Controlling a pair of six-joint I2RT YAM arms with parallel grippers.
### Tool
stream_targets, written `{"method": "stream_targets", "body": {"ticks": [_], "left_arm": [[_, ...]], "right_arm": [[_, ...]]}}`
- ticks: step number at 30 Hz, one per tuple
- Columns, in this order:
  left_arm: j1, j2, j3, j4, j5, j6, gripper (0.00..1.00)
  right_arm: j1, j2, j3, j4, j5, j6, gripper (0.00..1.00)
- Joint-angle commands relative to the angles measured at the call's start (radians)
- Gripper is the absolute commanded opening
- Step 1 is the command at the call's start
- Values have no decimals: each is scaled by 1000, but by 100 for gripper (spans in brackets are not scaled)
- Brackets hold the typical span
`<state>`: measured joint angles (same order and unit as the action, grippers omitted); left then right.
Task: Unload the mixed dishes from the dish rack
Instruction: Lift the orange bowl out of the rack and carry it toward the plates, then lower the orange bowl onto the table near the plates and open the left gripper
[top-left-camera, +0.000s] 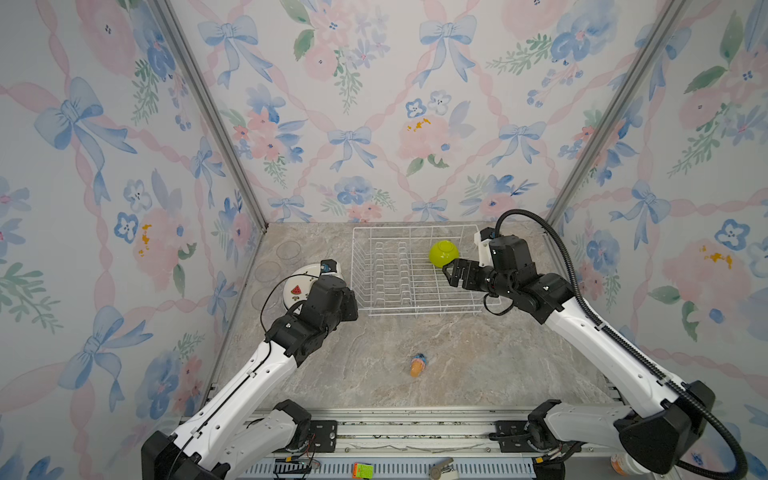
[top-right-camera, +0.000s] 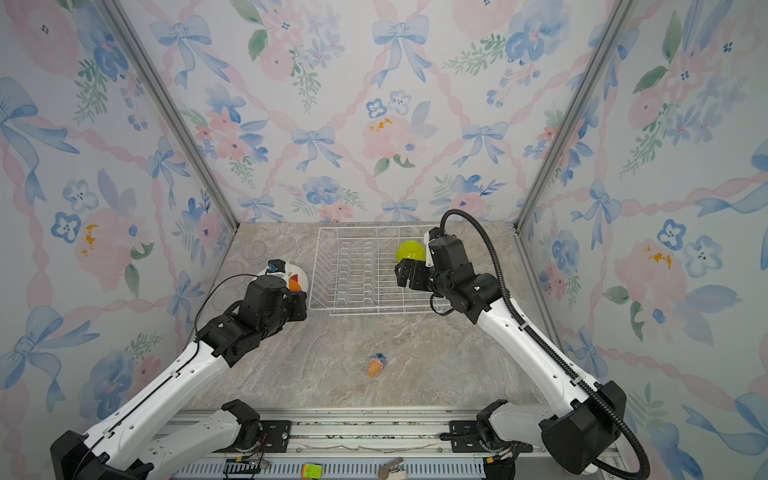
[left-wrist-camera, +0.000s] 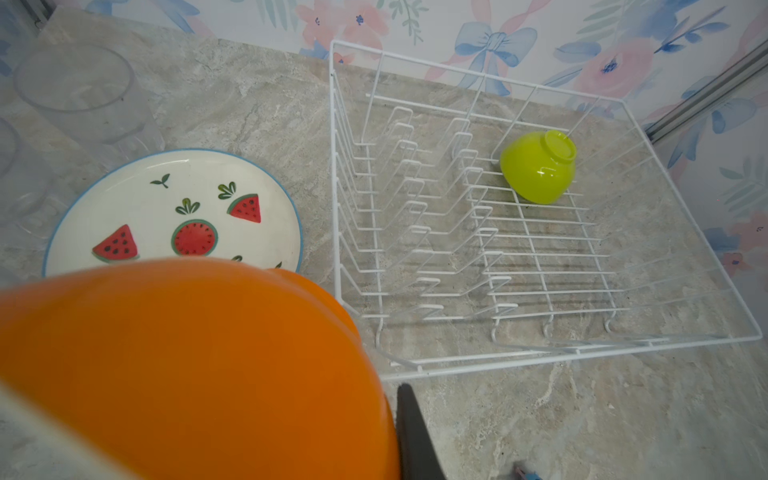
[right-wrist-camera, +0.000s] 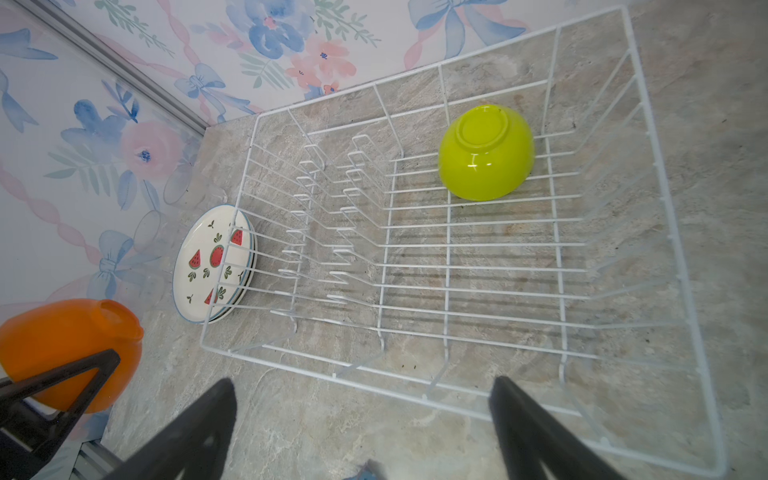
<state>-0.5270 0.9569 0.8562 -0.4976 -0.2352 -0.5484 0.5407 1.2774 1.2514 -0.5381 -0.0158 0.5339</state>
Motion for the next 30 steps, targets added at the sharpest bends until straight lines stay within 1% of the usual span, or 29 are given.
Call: {"method": "stream_targets", "body": {"ticks": [1,5,7,10,12,17,22,30], "left_arm": [[2,-41,-19,-69,10,-23,0],[1,-80,-58,-125,44,-46,0],[-1,-99,-88,-133,79,-59,0],[-13,-96,-112,-146,138,-75,0],[-30,-80,-159,-149,154,-89,0],[-71,-1,-184,-147,141,-99,0],[-82,96,-179,-147,134,-96,0],[-84,178,-155,-145,99,-84,0]], "right_arm": [[8,23,36,4,-15,-29,97],[3,46,43,0,-21,-32,97],[-2,53,48,-3,-21,-34,97],[-11,62,48,-2,-20,-35,97],[-18,65,46,1,-21,-34,97],[-34,79,42,9,-33,-34,97],[-48,97,35,9,-47,-36,97],[-71,99,4,21,-63,-43,97]]}}
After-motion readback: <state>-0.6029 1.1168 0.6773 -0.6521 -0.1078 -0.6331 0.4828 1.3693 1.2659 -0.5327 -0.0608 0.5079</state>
